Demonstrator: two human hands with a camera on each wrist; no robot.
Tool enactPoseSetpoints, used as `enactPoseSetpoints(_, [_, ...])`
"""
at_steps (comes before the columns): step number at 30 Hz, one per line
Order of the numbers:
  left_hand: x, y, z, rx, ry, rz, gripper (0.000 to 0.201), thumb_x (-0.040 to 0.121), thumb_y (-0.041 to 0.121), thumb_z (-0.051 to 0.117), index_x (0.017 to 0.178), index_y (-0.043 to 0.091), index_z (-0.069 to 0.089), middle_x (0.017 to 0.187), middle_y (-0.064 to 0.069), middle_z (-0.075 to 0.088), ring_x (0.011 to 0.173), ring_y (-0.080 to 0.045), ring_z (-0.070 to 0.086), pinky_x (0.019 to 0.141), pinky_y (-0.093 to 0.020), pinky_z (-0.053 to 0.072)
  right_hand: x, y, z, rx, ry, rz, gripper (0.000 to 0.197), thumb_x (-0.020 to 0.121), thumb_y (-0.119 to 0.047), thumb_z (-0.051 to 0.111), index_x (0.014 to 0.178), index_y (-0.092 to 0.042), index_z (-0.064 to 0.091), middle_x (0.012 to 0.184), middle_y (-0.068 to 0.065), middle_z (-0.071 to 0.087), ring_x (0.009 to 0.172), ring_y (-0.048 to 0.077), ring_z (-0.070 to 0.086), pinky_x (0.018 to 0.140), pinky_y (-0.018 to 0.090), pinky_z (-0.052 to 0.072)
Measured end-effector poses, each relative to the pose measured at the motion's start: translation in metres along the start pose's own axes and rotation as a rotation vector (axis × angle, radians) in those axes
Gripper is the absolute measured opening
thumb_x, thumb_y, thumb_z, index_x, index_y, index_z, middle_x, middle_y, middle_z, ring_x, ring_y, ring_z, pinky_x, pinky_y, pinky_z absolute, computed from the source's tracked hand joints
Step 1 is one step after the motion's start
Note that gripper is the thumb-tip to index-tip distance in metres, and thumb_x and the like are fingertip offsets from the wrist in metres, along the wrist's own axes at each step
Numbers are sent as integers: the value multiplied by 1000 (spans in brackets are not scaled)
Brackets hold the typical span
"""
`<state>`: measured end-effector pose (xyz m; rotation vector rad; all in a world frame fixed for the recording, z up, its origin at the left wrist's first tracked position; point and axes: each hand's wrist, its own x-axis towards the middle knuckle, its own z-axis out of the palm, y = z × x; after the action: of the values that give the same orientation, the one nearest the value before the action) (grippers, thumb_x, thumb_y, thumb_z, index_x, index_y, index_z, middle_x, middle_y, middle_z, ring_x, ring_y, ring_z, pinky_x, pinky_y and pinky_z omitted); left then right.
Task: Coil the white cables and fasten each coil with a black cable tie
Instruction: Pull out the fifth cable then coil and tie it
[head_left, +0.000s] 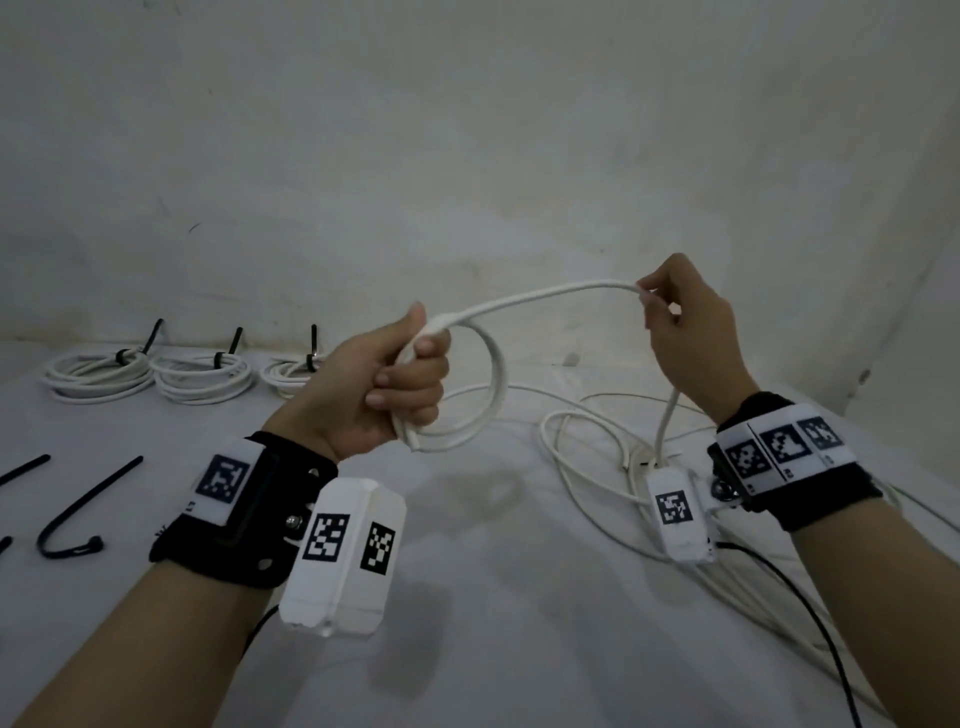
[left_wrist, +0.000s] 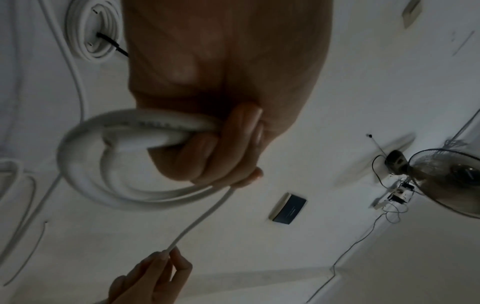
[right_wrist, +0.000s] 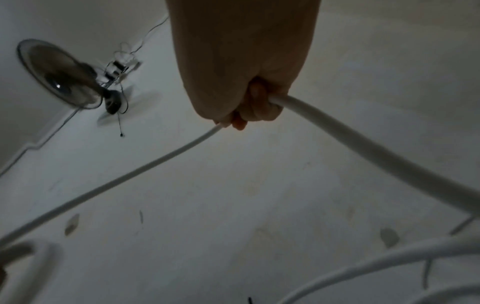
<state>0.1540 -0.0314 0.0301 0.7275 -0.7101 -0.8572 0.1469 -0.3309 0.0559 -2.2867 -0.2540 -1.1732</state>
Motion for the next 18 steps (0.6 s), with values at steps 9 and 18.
enactPoseSetpoints(9, [2, 11, -9, -238, -7, 427, 38, 100, 29, 36, 86, 1, 57, 61, -7, 50, 53, -18, 50, 64, -30, 44, -41, -13, 2, -50, -499, -128, 36, 97, -4, 45, 127, -23, 50, 83, -8, 53, 60, 4, 51, 64, 22, 49])
enactPoseSetpoints(18, [28, -12, 20, -58, 446, 555, 41, 101, 41, 19, 73, 18, 39, 46, 9, 34, 39, -3, 32, 45, -14, 37, -59, -41, -8, -512, -423, -811, 53, 70, 12, 39, 104, -16, 69, 83, 0, 56, 71, 17, 43, 44, 23, 22])
